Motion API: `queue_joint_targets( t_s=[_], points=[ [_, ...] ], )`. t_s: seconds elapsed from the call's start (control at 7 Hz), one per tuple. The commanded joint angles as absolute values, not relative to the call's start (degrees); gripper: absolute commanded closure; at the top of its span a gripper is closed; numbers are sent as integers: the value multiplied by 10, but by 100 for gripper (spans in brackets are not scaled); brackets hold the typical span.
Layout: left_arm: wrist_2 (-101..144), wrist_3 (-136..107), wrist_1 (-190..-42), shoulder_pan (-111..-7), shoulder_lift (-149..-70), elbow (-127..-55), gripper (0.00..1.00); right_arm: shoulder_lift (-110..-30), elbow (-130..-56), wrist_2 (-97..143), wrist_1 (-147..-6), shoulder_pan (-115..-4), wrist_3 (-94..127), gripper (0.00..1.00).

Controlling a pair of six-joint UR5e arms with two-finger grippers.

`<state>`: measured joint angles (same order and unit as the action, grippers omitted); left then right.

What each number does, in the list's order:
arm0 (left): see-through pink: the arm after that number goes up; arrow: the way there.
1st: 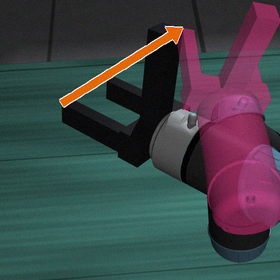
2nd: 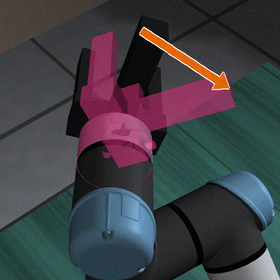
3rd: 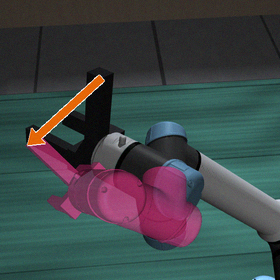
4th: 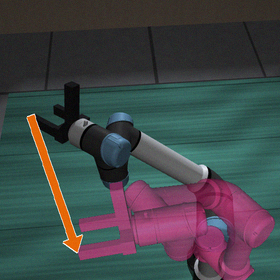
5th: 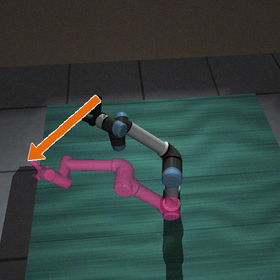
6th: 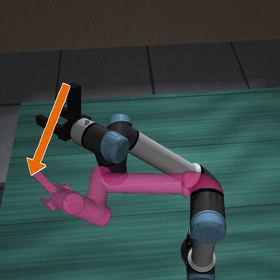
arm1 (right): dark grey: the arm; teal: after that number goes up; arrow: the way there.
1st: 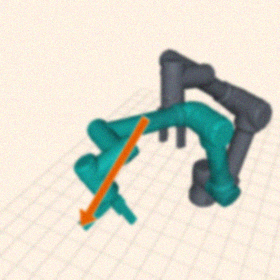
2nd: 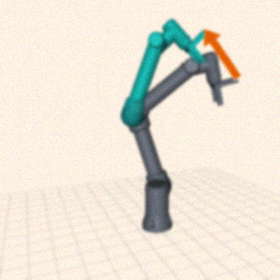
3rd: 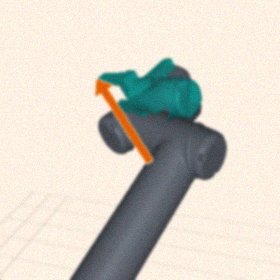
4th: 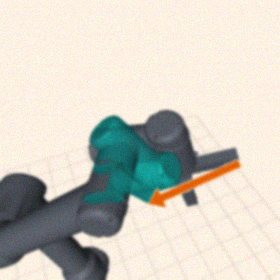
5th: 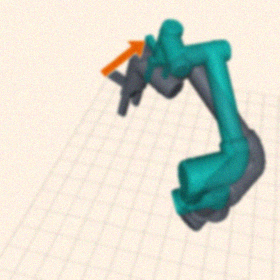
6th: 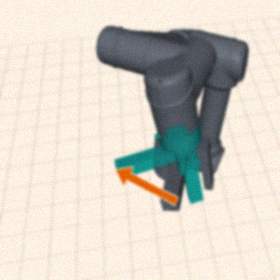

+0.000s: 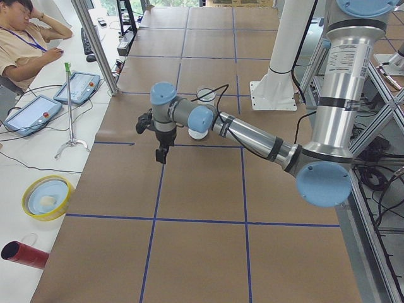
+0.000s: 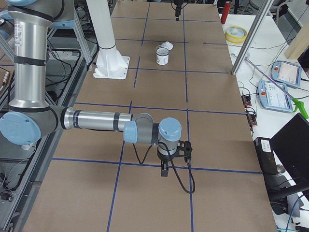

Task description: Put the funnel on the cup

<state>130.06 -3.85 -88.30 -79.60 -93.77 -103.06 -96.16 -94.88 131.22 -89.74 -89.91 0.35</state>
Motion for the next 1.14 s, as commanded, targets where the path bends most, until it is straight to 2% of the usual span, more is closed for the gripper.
queue_joint_targets(
  t_s=[0.0, 1.0],
  points=[
    [1310, 72, -883, -866, -849, -976, 0, -962, -949, 1312, -897, -899, 4, 0],
    [1369, 78, -885, -914, -846, -959, 0, -962, -948, 1312, -897, -899, 4, 0]
  ],
)
